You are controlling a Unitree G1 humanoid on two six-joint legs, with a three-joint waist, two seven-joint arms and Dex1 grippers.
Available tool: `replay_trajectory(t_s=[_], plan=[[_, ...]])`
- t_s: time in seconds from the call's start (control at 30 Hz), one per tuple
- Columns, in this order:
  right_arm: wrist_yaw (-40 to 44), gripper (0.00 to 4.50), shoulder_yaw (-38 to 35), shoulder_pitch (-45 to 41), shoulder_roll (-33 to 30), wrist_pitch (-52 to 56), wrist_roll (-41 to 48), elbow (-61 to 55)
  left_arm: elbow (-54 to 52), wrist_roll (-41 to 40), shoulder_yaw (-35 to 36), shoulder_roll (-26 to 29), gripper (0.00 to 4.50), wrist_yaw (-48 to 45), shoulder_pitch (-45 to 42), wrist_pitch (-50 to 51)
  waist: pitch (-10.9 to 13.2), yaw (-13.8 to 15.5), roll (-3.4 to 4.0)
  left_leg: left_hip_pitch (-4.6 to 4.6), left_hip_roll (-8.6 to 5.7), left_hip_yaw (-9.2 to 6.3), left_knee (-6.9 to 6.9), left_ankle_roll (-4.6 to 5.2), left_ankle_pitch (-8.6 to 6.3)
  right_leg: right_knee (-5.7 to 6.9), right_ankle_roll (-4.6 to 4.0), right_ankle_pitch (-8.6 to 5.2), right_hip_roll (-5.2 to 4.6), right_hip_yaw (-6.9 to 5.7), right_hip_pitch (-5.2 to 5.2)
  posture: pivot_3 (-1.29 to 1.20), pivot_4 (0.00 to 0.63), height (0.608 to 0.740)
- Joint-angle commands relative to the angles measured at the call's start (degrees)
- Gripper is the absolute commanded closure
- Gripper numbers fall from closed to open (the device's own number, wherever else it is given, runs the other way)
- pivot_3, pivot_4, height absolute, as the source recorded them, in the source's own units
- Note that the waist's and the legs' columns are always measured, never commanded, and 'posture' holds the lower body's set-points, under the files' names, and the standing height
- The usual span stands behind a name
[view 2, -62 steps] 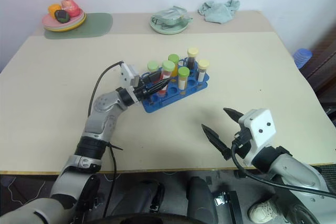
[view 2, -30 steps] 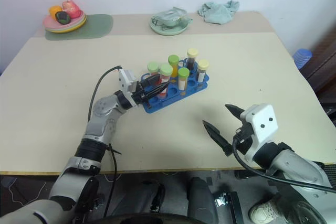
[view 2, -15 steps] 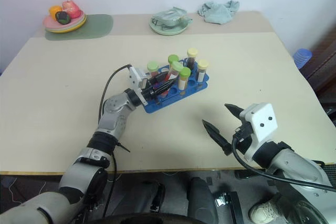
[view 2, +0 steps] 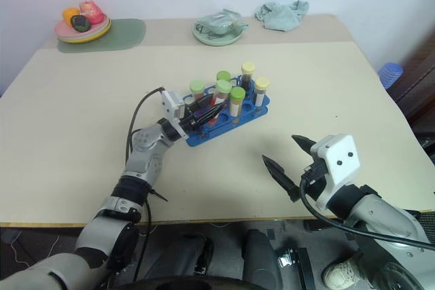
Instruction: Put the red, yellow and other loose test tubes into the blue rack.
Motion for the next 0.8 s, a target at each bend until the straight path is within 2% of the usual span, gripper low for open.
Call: replay_trajectory(t_s=[0.03, 0.8], plan=[[-0.08, 0.27, -0.32, -0.32, 0.34, -1.4, -0.13, -2.0, 0.94, 0.59, 0.96, 2.06, 3.08, -0.06, 2.35, 0.9, -0.01, -0.01, 0.02, 0.0, 0.0, 0.0, 0.0, 0.0, 0.0, 0.0, 0.0, 0.0, 0.0, 0.0, 0.0, 0.0, 0.15, 0.74], [-0.04, 0.27, 2.04, 0.61, 2.29, -3.04, -3.17, -2.12, 0.35, -0.04, 0.62, 4.52, 3.08, -1.71, 5.14, 1.72, -0.47, -0.01, 0.3, 0.26, 0.03, 0.01, -0.09, 0.05, -0.04, -0.11, 0.01, -0.01, 0.02, 0.01, 0.26, 0.0, 0.15, 0.74]])
